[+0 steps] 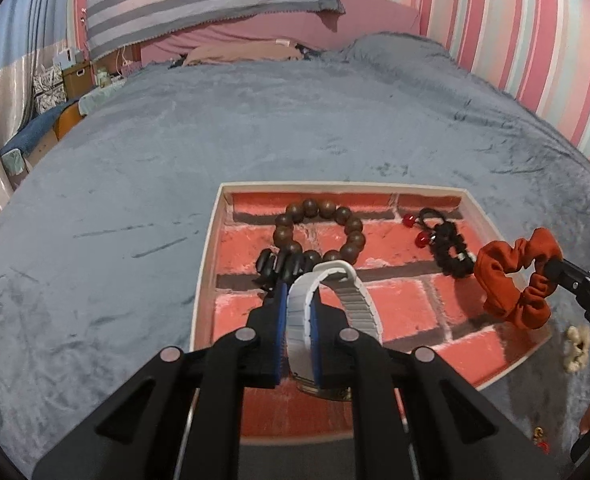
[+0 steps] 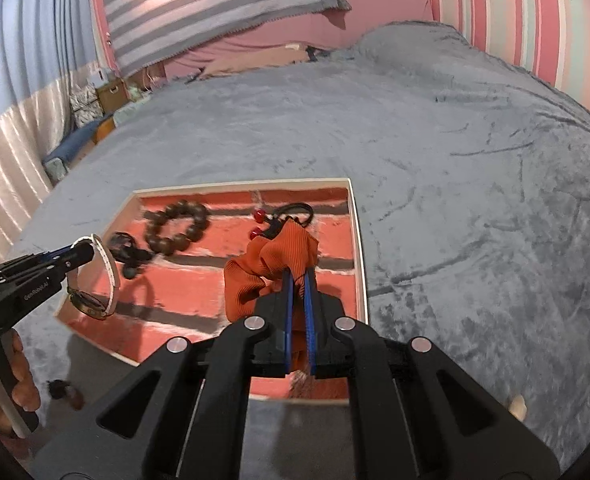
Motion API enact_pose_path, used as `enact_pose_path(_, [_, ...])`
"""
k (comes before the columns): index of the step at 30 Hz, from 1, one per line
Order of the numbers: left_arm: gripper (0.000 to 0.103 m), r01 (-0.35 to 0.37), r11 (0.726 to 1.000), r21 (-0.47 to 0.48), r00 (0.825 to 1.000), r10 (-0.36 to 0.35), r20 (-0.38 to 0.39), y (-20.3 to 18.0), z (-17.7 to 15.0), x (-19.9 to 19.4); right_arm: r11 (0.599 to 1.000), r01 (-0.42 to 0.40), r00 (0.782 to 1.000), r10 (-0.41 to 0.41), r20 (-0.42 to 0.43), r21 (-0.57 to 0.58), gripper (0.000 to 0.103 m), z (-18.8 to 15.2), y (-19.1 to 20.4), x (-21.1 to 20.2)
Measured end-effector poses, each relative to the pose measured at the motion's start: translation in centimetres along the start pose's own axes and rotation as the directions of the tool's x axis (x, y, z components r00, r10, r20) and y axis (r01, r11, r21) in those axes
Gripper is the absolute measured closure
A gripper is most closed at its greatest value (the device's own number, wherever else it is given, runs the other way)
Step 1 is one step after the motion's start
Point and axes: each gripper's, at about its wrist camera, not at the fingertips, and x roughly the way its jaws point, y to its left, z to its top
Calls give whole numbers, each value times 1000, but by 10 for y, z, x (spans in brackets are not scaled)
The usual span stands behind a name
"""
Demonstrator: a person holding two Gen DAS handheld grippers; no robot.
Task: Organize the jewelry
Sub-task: 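Carry the watch and orange scrunchie over the tray with both grippers, then open both grippers to drop the items in the tray and lift away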
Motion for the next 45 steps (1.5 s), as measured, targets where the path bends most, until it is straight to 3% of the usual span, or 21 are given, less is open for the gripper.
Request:
enact_pose_path(17, [92, -41, 999, 7, 995, 41, -94, 12, 8, 46, 999, 36, 992, -36, -119, -4, 97, 7, -13, 69])
enact_pose_path(27, [91, -61, 998, 10, 989, 62, -135, 21, 3, 51, 997, 52, 989, -61, -138, -64, 90, 7, -6, 78])
enact_pose_path(29, [88, -61, 998, 4, 989, 61, -134, 23, 3, 47, 995, 62, 989, -71, -133, -74, 80, 7, -5, 76])
enact_pose_path(30, [74, -65, 998, 4, 989, 65, -130, 23, 3, 44, 995, 61, 989, -70, -129, -73, 76, 7, -6, 74])
enact_pose_path(31, [52, -73, 997, 7, 990, 74, -120, 23, 3, 40, 996, 59, 990, -67, -123, -72, 68, 8, -6, 70])
enact_pose_path(33, [36, -91, 996, 16, 992, 92, -88, 21, 2, 29, 996, 60, 992, -67, -109, -71, 55, 9, -6, 64])
enact_pose_path(39, [35, -77, 997, 22, 995, 78, -55, 17, 6, 4, 996, 53, 996, -57, -61, -78, 32, 15, -2, 37])
enact_pose_path(44, [27, -41, 999, 3, 999, 41, -12, 19, 4, -29, 997, 40, 999, -39, 10, -64, 13, 17, 2, 3])
enact_pose_path(45, [18, -41, 999, 2, 999, 41, -4, 20, 2, -36, 998, 33, 999, -32, 20, -59, 11, 16, 4, -4])
